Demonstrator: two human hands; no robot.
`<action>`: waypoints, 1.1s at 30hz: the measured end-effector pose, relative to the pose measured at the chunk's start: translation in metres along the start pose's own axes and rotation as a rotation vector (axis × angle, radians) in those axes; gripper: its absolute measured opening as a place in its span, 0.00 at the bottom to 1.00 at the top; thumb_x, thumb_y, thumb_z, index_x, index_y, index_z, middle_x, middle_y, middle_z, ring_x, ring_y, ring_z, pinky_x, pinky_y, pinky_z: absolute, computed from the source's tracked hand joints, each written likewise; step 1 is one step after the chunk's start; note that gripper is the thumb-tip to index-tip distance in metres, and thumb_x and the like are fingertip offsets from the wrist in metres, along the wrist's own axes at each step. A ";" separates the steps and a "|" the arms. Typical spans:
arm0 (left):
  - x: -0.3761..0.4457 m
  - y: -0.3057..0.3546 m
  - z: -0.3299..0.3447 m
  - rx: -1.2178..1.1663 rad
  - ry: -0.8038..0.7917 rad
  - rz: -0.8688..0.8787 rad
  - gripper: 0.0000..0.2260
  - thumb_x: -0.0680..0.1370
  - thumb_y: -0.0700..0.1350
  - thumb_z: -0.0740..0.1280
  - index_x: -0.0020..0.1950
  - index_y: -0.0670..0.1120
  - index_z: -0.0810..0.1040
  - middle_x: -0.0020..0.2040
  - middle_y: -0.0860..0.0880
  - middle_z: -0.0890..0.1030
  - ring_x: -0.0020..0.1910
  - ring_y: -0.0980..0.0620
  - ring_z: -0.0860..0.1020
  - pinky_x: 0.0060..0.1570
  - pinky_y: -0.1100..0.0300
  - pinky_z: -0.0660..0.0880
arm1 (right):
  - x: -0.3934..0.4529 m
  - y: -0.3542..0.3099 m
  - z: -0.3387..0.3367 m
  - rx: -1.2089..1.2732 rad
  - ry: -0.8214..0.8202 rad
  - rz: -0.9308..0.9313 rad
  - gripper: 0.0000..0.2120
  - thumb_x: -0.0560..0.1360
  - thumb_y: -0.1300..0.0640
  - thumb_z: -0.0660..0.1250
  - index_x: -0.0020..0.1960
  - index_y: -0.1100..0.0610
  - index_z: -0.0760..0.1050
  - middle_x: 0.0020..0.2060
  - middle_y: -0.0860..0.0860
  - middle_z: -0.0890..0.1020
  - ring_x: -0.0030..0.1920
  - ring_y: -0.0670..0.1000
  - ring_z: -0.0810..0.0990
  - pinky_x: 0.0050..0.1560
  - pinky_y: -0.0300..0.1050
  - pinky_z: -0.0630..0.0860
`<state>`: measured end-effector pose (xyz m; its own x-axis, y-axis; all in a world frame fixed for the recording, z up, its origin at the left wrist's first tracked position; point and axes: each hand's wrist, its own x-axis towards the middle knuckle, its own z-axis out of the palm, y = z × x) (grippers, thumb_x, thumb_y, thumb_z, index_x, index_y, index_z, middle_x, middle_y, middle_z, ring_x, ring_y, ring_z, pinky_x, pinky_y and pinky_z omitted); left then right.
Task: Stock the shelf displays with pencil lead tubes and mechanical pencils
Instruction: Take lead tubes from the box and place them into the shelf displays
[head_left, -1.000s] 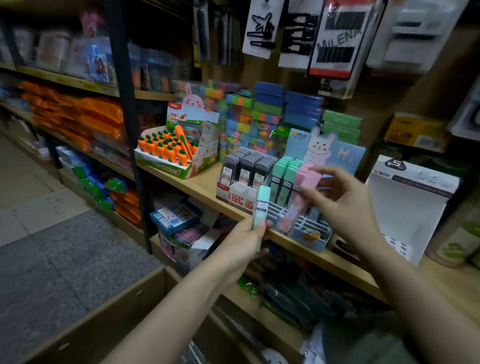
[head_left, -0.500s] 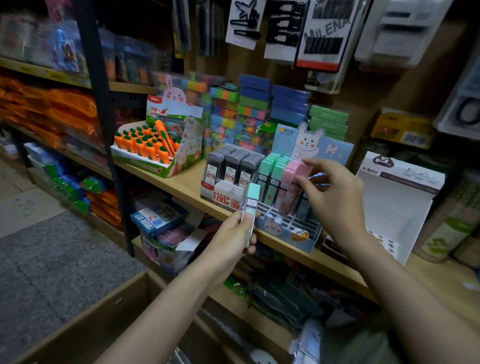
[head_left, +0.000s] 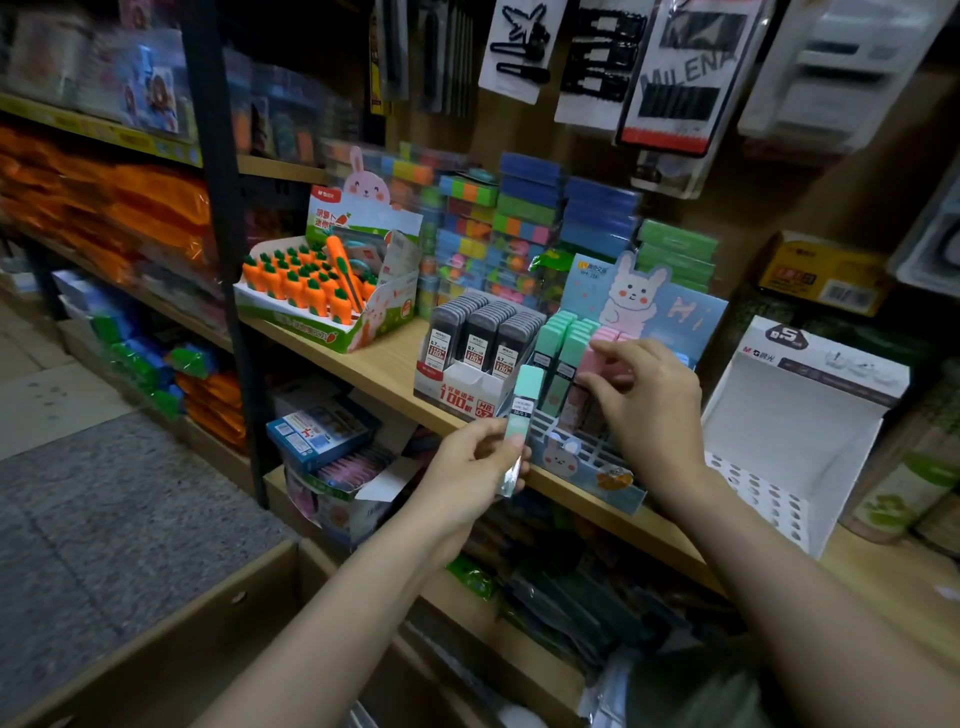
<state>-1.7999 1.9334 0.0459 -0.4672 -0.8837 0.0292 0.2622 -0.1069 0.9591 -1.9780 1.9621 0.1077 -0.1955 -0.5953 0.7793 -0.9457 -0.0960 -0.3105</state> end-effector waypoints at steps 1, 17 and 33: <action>0.000 -0.001 0.000 0.004 -0.003 0.001 0.07 0.80 0.43 0.66 0.56 0.52 0.78 0.46 0.49 0.82 0.44 0.56 0.82 0.46 0.61 0.79 | 0.000 -0.001 0.001 -0.001 -0.005 0.012 0.15 0.70 0.57 0.76 0.56 0.56 0.82 0.48 0.52 0.81 0.43 0.50 0.81 0.50 0.46 0.80; -0.006 0.013 -0.002 0.270 -0.061 0.059 0.09 0.82 0.48 0.62 0.61 0.53 0.78 0.53 0.51 0.82 0.55 0.52 0.79 0.57 0.54 0.76 | -0.007 -0.047 -0.015 0.245 -0.350 0.039 0.17 0.73 0.50 0.72 0.62 0.46 0.77 0.43 0.38 0.80 0.44 0.35 0.79 0.46 0.28 0.77; 0.007 -0.012 -0.014 1.393 -0.089 0.450 0.28 0.81 0.58 0.58 0.78 0.58 0.50 0.78 0.54 0.36 0.78 0.47 0.37 0.74 0.40 0.53 | 0.062 -0.034 -0.013 -0.072 -0.324 -0.105 0.12 0.73 0.54 0.74 0.55 0.54 0.83 0.40 0.51 0.85 0.39 0.46 0.82 0.48 0.48 0.81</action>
<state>-1.7948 1.9219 0.0307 -0.6314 -0.6867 0.3603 -0.5888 0.7269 0.3535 -1.9608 1.9386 0.1735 -0.0144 -0.8088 0.5879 -0.9744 -0.1205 -0.1896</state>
